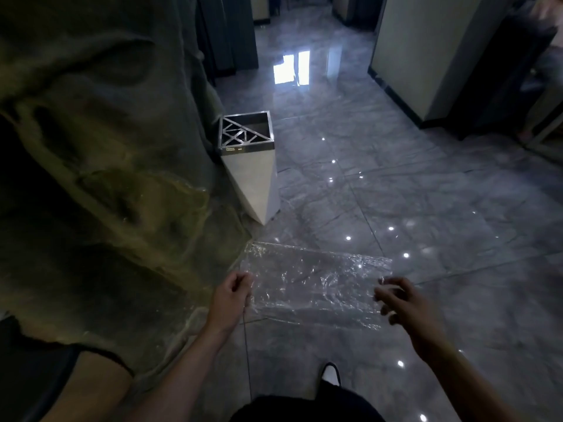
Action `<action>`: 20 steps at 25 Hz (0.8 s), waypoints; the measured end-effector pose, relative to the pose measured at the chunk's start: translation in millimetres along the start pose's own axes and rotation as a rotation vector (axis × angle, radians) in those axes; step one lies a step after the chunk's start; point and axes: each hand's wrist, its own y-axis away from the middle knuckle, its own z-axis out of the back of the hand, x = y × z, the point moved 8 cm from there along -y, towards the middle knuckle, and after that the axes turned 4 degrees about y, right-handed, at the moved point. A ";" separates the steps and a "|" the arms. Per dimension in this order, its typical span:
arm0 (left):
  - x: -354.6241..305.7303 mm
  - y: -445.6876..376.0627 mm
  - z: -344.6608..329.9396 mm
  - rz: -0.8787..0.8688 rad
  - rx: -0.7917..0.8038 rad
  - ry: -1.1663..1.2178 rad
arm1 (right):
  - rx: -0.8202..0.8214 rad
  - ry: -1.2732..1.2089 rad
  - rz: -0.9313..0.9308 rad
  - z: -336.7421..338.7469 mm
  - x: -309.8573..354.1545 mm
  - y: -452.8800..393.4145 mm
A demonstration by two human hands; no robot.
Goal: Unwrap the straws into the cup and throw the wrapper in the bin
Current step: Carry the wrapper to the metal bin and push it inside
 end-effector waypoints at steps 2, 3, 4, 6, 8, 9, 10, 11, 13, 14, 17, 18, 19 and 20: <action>-10.3 -14.6 -21.9 0.027 0.005 0.029 | 0.018 0.001 -0.013 21.0 5.7 -23.5; -14.2 -21.4 -31.3 0.043 0.009 0.050 | 0.019 0.003 -0.019 28.9 7.9 -34.5; -18.2 -27.7 -39.7 0.056 0.010 0.068 | 0.014 0.001 -0.025 35.5 9.7 -45.2; -25.7 -40.7 -54.2 0.070 0.007 0.078 | -0.003 -0.009 -0.038 47.2 12.2 -66.3; -32.0 -57.0 -65.3 0.074 0.004 0.081 | -0.015 -0.017 -0.056 53.2 15.2 -88.7; -34.5 -65.4 -68.6 0.078 0.001 0.086 | -0.018 -0.019 -0.063 54.0 17.1 -99.5; -37.1 -75.4 -71.7 0.077 -0.002 0.085 | -0.016 -0.021 -0.071 53.5 19.9 -111.5; -39.9 -86.2 -74.3 0.070 -0.006 0.072 | -0.009 -0.024 -0.076 52.2 23.5 -123.4; -44.7 -114.0 -80.6 0.067 -0.008 0.047 | 0.006 -0.026 -0.077 48.7 33.8 -152.1; -47.5 -128.6 -83.6 0.076 -0.008 0.053 | 0.008 -0.021 -0.074 47.0 40.9 -166.9; -59.5 -181.0 -91.9 0.096 0.005 0.077 | -0.019 0.000 -0.065 41.3 66.8 -218.1; -63.2 -198.9 -94.6 0.101 0.011 0.082 | -0.026 0.011 -0.062 38.7 76.6 -234.8; -67.0 -216.4 -95.5 0.108 0.013 0.083 | -0.031 0.019 -0.062 35.0 86.6 -250.4; -70.6 -234.4 -95.0 0.118 0.013 0.077 | -0.038 0.022 -0.065 31.0 96.0 -266.4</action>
